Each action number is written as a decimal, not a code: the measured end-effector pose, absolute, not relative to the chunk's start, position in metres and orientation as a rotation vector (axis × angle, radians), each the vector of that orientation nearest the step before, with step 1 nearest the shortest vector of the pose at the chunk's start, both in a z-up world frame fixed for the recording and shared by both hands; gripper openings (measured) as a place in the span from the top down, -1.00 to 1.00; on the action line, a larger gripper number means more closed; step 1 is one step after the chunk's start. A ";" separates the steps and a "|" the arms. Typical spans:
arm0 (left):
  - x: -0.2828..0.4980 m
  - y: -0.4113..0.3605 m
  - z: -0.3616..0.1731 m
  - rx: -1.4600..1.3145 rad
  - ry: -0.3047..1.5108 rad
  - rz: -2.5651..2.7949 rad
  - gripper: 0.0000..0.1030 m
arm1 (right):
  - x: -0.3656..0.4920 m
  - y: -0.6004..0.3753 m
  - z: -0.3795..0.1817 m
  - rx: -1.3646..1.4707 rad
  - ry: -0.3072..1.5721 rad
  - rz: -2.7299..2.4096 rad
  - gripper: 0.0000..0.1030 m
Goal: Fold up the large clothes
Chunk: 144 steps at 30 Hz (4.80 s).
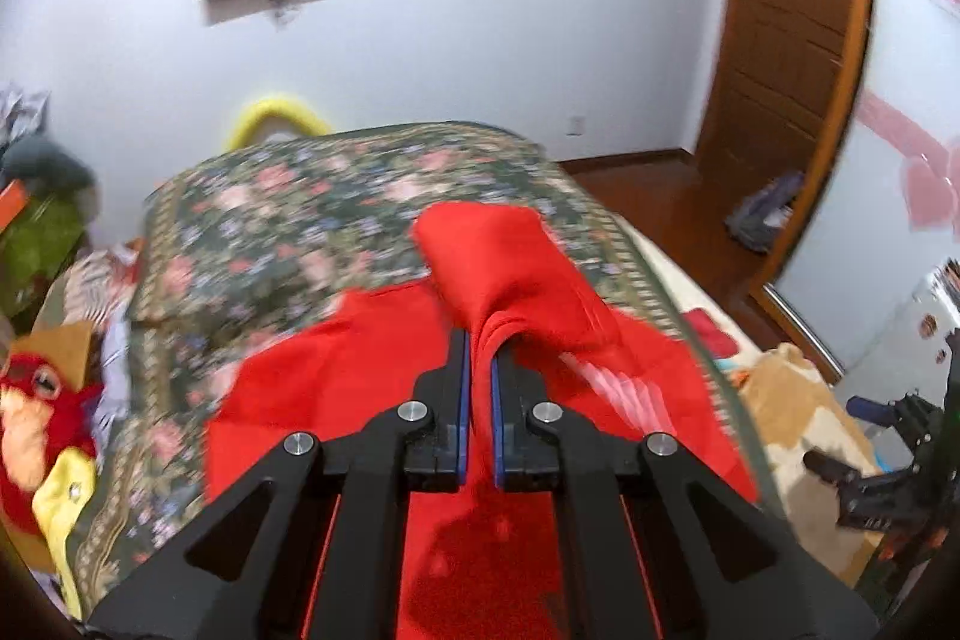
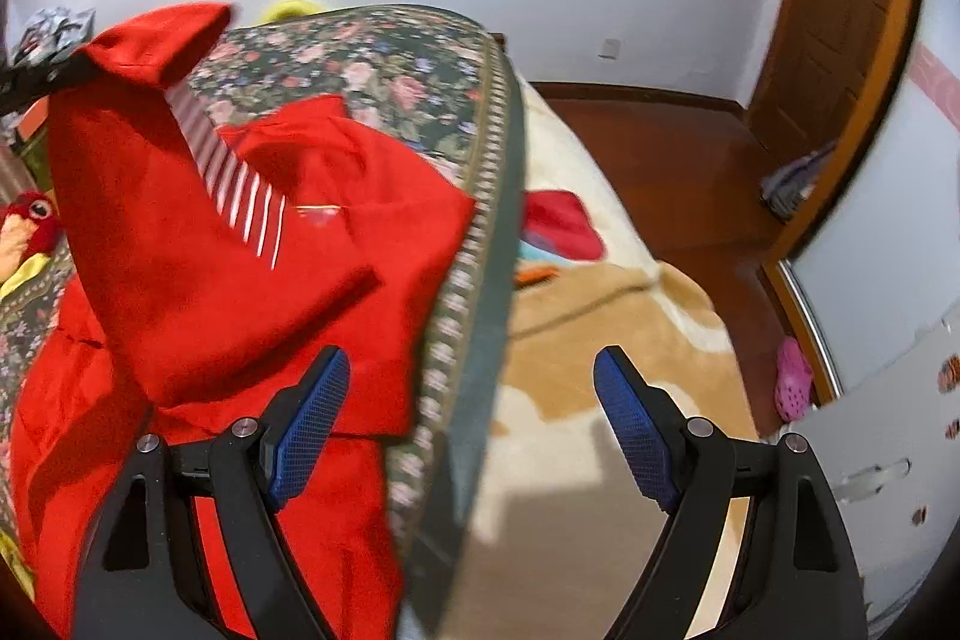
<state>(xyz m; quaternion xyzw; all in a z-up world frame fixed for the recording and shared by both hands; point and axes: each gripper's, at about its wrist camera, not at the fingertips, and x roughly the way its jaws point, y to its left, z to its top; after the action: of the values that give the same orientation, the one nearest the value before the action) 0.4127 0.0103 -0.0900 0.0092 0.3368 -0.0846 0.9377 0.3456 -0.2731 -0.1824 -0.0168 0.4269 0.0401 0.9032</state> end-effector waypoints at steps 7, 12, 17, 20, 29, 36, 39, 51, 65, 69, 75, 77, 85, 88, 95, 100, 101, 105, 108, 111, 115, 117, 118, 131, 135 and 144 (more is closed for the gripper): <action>0.389 0.100 -0.156 -0.044 0.808 -0.071 0.91 | 0.376 -0.233 -0.206 -0.027 0.996 0.132 -0.58; 0.380 0.137 -0.223 -0.105 0.959 -0.048 0.88 | 0.394 -0.212 -0.243 -0.036 1.134 0.131 -0.58; 0.369 0.162 -0.268 -0.143 1.045 -0.018 0.83 | 0.398 -0.210 -0.272 0.045 1.206 0.145 -0.58; 0.363 0.183 -0.284 -0.199 1.060 0.010 0.69 | 0.398 -0.218 -0.277 0.132 1.224 0.149 -0.63; 0.342 0.230 -0.296 -0.290 1.067 0.099 0.63 | 0.395 -0.214 -0.277 0.097 1.212 0.119 -0.72; 0.335 0.239 -0.263 -0.202 1.047 0.136 0.55 | 0.407 -0.211 -0.264 0.059 1.255 0.102 -0.72; 0.341 0.235 -0.239 -0.145 1.015 0.132 0.37 | 0.410 -0.206 -0.241 -0.010 1.195 0.112 -0.72; 0.421 0.166 -0.172 -0.026 0.880 -0.022 -0.11 | 0.460 -0.182 -0.175 -0.055 0.997 0.169 -0.72; 0.564 0.111 -0.212 -0.156 0.964 -0.100 -0.14 | 0.576 -0.159 -0.205 -0.002 1.059 0.194 -0.72; 0.597 0.096 -0.230 -0.182 0.982 -0.143 -0.14 | 0.604 -0.157 -0.225 0.102 1.103 0.201 -0.72; 0.631 0.092 -0.260 -0.253 1.005 -0.113 -0.14 | 0.626 -0.156 -0.256 0.165 1.153 0.176 -0.70; 0.637 0.095 -0.272 -0.283 1.024 -0.104 -0.14 | 0.623 -0.161 -0.265 0.224 1.145 0.198 -0.69; 0.628 0.106 -0.288 -0.426 1.036 -0.149 0.61 | 0.606 -0.157 -0.257 0.228 1.086 0.247 0.80; 0.618 0.098 -0.269 -0.345 1.009 -0.146 0.99 | 0.594 -0.150 -0.246 0.191 1.069 0.260 0.88; 0.569 0.081 -0.214 -0.197 0.953 -0.187 1.00 | 0.560 -0.149 -0.210 0.189 1.009 0.317 0.91; 0.517 0.092 -0.169 -0.219 0.898 -0.220 1.00 | 0.508 -0.146 -0.172 0.127 0.951 0.371 0.91; 0.507 0.094 -0.161 -0.217 0.885 -0.224 1.00 | 0.498 -0.147 -0.167 0.122 0.942 0.379 0.91; 0.456 0.101 -0.131 -0.194 0.843 -0.246 1.00 | 0.454 -0.150 -0.150 0.105 0.919 0.418 0.91; 0.420 0.100 -0.127 -0.166 0.852 -0.263 1.00 | 0.422 -0.147 -0.148 0.068 0.929 0.439 0.91; 0.388 0.093 -0.134 -0.128 0.878 -0.262 1.00 | 0.398 -0.144 -0.155 0.049 0.950 0.445 0.91; 0.349 0.090 -0.152 -0.149 0.912 -0.277 1.00 | 0.371 -0.145 -0.172 0.070 0.997 0.460 0.91; 0.330 0.087 -0.166 -0.136 0.933 -0.284 1.00 | 0.360 -0.147 -0.181 0.075 1.022 0.461 0.92; 0.321 0.084 -0.170 -0.127 0.941 -0.288 1.00 | 0.356 -0.148 -0.190 0.074 1.049 0.461 0.92; 0.255 0.076 -0.227 0.040 1.083 -0.230 0.94 | 0.309 -0.147 -0.209 -0.025 1.065 0.405 0.92; 0.260 0.085 -0.207 0.007 1.033 -0.211 0.52 | 0.311 -0.135 -0.196 -0.032 1.014 0.403 -0.05; 0.307 0.093 -0.192 -0.049 0.970 -0.141 0.15 | 0.338 -0.092 -0.217 -0.151 1.014 0.418 -0.33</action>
<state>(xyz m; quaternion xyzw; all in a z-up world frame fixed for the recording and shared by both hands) 0.3066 0.0929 -0.1918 -0.0237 0.4658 -0.0676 0.8820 0.3378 -0.0922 -0.2168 -0.0717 0.4815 0.1986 0.8506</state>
